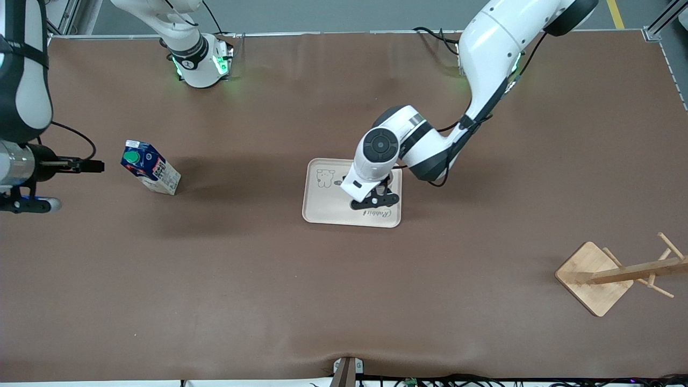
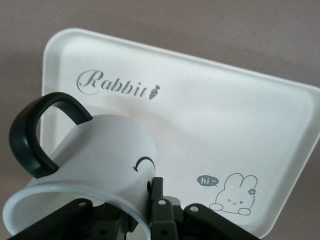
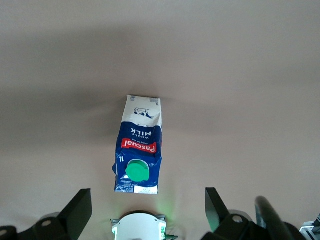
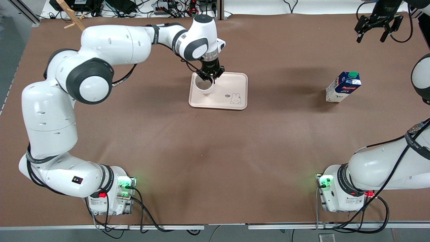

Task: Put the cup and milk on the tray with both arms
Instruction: 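Place the mug on the tray while the right gripper grasps the milk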

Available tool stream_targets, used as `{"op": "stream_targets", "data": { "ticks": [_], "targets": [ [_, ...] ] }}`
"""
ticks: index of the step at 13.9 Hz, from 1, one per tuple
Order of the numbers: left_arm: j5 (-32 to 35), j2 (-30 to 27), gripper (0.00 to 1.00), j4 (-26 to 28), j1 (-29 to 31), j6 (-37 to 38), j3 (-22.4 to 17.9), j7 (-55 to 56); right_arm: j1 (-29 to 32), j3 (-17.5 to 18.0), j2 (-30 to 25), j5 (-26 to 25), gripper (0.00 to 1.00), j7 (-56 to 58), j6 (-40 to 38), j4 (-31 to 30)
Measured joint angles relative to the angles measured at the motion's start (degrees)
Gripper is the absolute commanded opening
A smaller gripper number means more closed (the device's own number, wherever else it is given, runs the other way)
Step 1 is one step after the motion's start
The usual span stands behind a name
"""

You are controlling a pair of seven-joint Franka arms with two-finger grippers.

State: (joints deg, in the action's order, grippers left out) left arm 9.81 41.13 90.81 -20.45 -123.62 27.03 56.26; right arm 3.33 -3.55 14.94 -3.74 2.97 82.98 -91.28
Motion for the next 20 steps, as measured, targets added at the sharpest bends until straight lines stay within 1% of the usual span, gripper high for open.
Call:
{"op": "stream_targets", "data": {
  "ticks": [3, 6, 7, 8, 9, 10, 11, 12, 13, 15, 16, 18, 20],
  "targets": [
    [0.03, 0.74, 0.00, -0.30, -0.56, 2.05, -0.08, 0.00, -0.05, 0.13, -0.72, 0.54, 1.00, 0.00, 6.71, -7.48],
    [0.07, 0.76, 0.00, -0.44, -0.63, 4.78, -0.11, 0.00, 0.13, 0.04, -3.21, 0.60, 1.00, -0.01, 13.18, -15.42],
    [0.07, 0.84, 0.02, -0.44, -0.63, 5.16, -0.15, 0.00, 0.17, 0.03, -4.30, 0.63, 1.00, -0.02, 15.03, -17.81],
    [0.07, 1.01, 0.16, -0.44, -0.63, 5.36, -0.21, 0.00, 0.20, 0.02, -5.40, 0.71, 1.00, -0.02, 17.20, -20.44],
    [0.11, 1.24, 0.40, -0.44, -0.66, 5.41, -0.36, 0.00, 0.21, 0.01, -6.43, 0.87, 1.00, -0.02, 19.64, -23.21],
    [0.35, 1.42, 0.74, -0.44, -0.71, 5.55, -0.79, 0.00, 0.21, 0.00, -7.37, 1.31, 1.00, -0.03, 21.81, -25.97],
    [1.05, 1.50, 1.00, -0.44, -0.73, 5.91, -1.41, 0.00, 0.22, 0.00, -8.11, 2.32, 1.00, -0.05, 23.32, -28.43],
    [2.13, 1.52, 1.00, -0.46, -0.69, 6.31, -1.92, -0.01, 0.21, 0.00, -8.61, 3.76, 0.82, -0.05, 24.18, -30.32],
    [3.17, 1.52, 1.00, -0.61, -0.61, 6.56, -2.14, -0.01, 0.22, -0.03, -8.86, 4.78, 0.59, -0.04, 24.53, -31.43],
    [4.09, 1.32, 1.00, -2.00, -0.58, 7.19, -2.19, -0.01, 0.25, -0.11, -8.91, 5.26, 0.03, -0.04, 24.44, -32.06],
    [4.18, 1.01, 1.00, -3.64, -0.57, 9.43, -2.19, -0.01, 0.26, -0.14, -9.09, 5.38, 0.00, -0.04, 23.86, -31.99],
    [4.21, 0.16, 1.00, -8.83, -0.15, 17.23, -2.27, -0.17, 0.27, -0.15, -9.49, 5.42, 0.00, -0.04, 22.12, -31.66],
    [4.23, -1.60, 1.00, -13.44, 1.60, 22.95, -2.41, -2.01, 0.25, -0.14, -9.61, 5.42, 0.00, -0.04, 18.38, -28.90]
  ]
}}
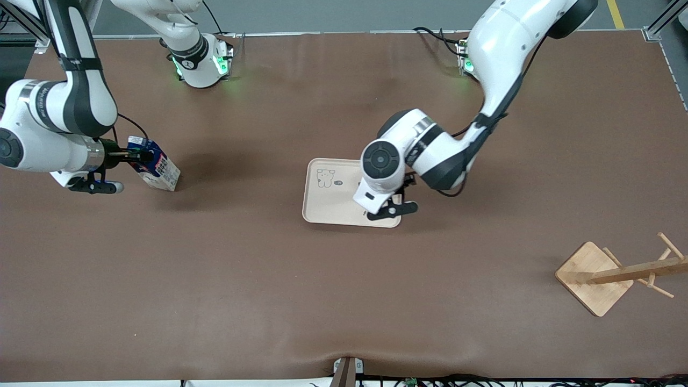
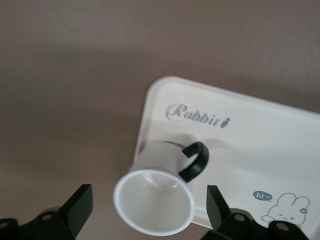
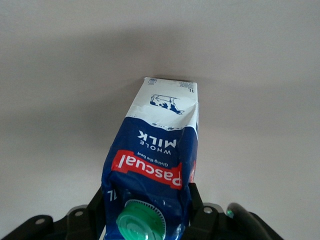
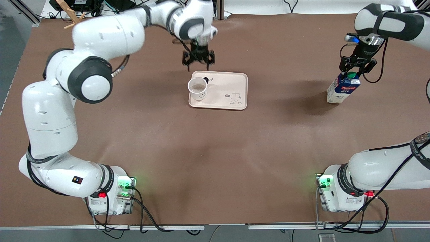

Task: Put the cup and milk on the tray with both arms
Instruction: 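Place the mug on the tray while the right gripper grasps the milk, then carry the milk carton to the tray while the left gripper withdraws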

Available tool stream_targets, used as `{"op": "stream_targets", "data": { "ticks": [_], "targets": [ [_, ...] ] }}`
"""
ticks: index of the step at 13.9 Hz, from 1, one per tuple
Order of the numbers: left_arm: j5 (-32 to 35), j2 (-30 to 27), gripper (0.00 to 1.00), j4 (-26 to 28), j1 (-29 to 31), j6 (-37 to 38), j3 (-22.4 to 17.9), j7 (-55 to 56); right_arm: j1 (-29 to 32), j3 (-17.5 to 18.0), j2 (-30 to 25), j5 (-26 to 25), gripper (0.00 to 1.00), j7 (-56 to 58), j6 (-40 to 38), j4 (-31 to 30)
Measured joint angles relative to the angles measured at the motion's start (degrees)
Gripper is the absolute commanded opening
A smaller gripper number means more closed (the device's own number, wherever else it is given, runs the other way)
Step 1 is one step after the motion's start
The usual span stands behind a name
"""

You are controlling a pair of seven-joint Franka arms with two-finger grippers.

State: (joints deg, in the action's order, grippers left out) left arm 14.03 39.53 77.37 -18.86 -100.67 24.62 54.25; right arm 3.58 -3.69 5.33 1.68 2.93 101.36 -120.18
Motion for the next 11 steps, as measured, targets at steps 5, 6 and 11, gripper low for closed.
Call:
{"op": "stream_targets", "data": {
  "ticks": [5, 6, 11],
  "targets": [
    [-0.82, -9.25, 1.00, -2.43, 11.96, 3.80, 0.09, -9.99, -3.84, 0.48, 0.75, 4.55, 0.00, -2.97, -14.55, 14.42],
    [-0.93, -11.15, 1.00, -2.43, 14.10, 5.82, 0.08, -11.58, -6.20, 0.66, 1.43, 7.12, 0.00, -5.87, -15.88, 16.69],
    [-0.89, -18.85, 1.00, -2.37, 22.35, 10.65, -0.13, -25.01, -22.47, 1.30, 8.62, 11.39, 0.00, -19.42, -16.46, 27.03]
  ]
}}
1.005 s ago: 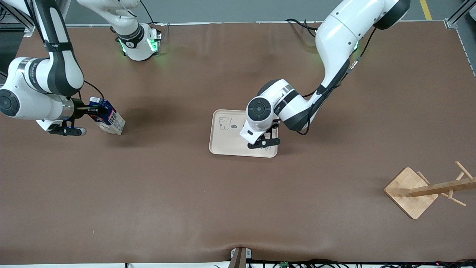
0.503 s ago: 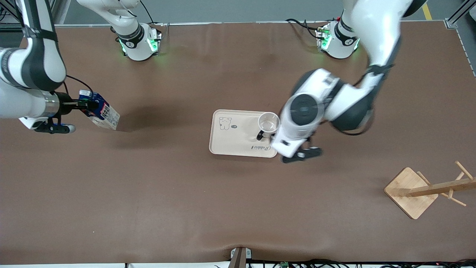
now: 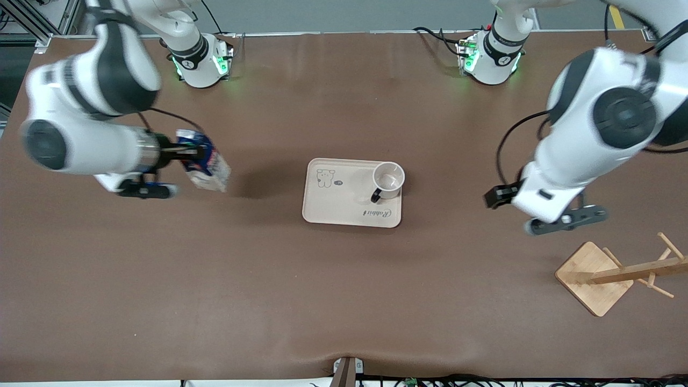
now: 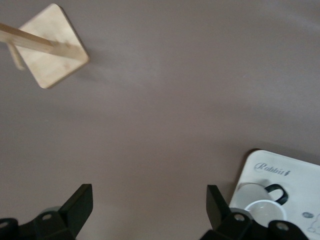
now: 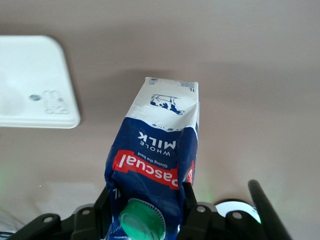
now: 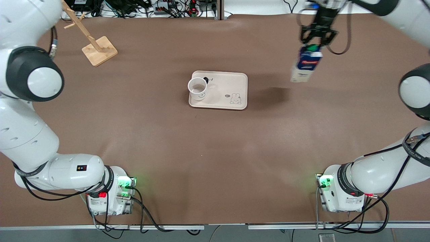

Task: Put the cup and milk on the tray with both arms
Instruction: 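Carry the milk carton to the tray while the left gripper withdraws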

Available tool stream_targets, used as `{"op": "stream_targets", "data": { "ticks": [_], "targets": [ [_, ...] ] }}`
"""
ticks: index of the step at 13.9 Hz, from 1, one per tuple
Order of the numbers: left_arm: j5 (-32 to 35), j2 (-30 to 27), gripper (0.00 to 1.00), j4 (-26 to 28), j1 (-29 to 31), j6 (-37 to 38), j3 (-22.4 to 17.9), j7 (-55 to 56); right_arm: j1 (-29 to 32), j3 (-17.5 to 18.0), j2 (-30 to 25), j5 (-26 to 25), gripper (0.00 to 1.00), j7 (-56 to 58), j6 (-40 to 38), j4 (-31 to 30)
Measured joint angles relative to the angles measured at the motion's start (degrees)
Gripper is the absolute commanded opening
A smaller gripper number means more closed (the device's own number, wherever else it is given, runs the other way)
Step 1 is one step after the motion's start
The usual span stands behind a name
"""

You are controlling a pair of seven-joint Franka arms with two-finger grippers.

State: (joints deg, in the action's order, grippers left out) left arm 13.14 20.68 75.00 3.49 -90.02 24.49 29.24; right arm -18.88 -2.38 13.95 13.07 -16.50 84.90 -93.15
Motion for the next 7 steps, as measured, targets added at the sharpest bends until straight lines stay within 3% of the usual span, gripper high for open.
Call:
{"op": "stream_targets", "data": {
  "ticks": [4, 7],
  "targets": [
    [0.34, -4.54, 1.00, 0.06, 5.74, 4.20, -0.11, -10.56, -10.01, 0.05, 11.51, 6.26, 0.00, -12.83, 1.31, 11.82],
    [0.33, -7.71, 1.00, 0.11, 7.32, 6.63, -0.12, -13.56, -14.91, 0.06, 21.50, 7.41, 0.00, -19.61, 3.94, 21.76]
  ]
}}
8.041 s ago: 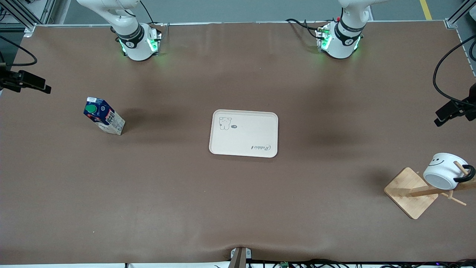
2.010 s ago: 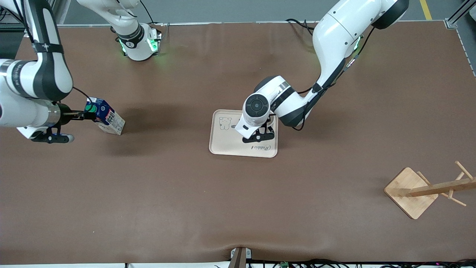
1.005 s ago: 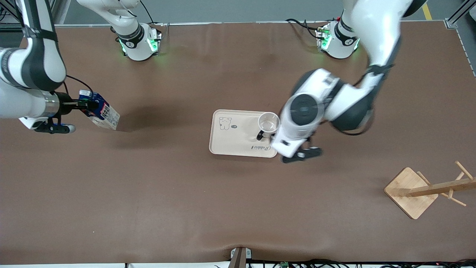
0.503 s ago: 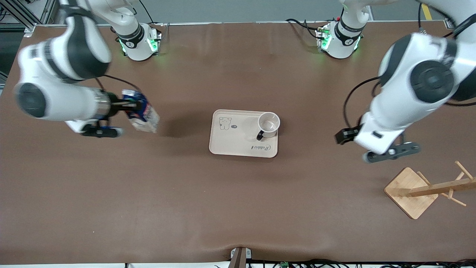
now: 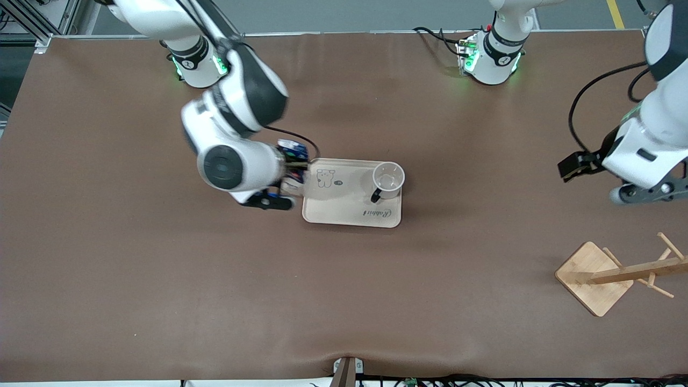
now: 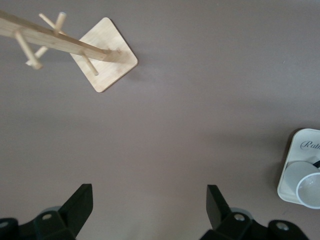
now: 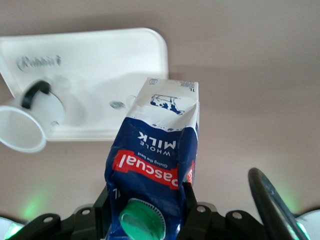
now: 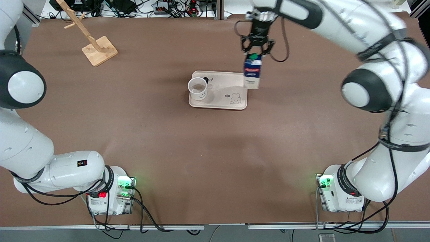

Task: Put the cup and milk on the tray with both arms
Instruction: 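Carry the milk carton to the tray while the left gripper withdraws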

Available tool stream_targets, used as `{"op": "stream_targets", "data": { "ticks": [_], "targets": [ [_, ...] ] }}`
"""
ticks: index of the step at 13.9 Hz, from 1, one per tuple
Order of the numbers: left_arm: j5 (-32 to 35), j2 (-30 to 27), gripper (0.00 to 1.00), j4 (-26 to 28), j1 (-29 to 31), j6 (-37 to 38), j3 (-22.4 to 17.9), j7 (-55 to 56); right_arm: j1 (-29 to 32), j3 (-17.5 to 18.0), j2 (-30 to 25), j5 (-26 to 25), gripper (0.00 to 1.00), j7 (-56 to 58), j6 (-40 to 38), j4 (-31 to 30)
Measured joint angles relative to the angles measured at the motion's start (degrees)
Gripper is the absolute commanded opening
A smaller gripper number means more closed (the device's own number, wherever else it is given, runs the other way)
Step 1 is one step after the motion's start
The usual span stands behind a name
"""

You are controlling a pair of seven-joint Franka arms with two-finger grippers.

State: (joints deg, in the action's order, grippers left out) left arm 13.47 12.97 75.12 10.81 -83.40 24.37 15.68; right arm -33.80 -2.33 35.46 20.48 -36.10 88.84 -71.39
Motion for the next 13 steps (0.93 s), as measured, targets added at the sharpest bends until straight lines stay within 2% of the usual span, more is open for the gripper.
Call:
{"op": "stream_targets", "data": {
  "ticks": [3, 5, 6, 7, 9, 13],
  "targets": [
    [-0.22, -3.24, 1.00, 0.57, -0.72, 1.32, -1.28, -2.82, -2.48, -0.05, 5.25, 2.06, 0.00, -1.47, 4.47, 3.44],
    [-2.96, -5.24, 1.00, 1.80, -4.76, 1.42, -8.12, -6.22, -2.55, -0.12, 6.40, 3.23, 0.00, -1.47, 5.01, 3.95],
    [-4.90, -6.18, 1.00, 2.61, -7.95, 1.42, -13.16, -7.70, -2.62, -0.12, 6.76, 3.33, 0.33, -1.47, 4.94, 4.08],
    [-6.06, -7.13, 1.00, 3.51, -10.63, 1.42, -17.25, -8.85, -2.74, -0.12, 7.06, 3.38, 0.99, -1.47, 4.81, 4.10],
    [-6.76, -9.24, 1.00, 5.64, -12.82, 1.34, -20.64, -9.80, -2.88, -0.12, 7.37, 3.38, 1.00, -1.24, 4.31, 4.10],
    [-7.82, -13.60, 1.00, 10.29, -12.92, -0.16, -21.18, -9.97, -2.62, -0.90, 7.21, 3.38, 1.00, -0.63, 0.88, 5.35]
  ]
}}
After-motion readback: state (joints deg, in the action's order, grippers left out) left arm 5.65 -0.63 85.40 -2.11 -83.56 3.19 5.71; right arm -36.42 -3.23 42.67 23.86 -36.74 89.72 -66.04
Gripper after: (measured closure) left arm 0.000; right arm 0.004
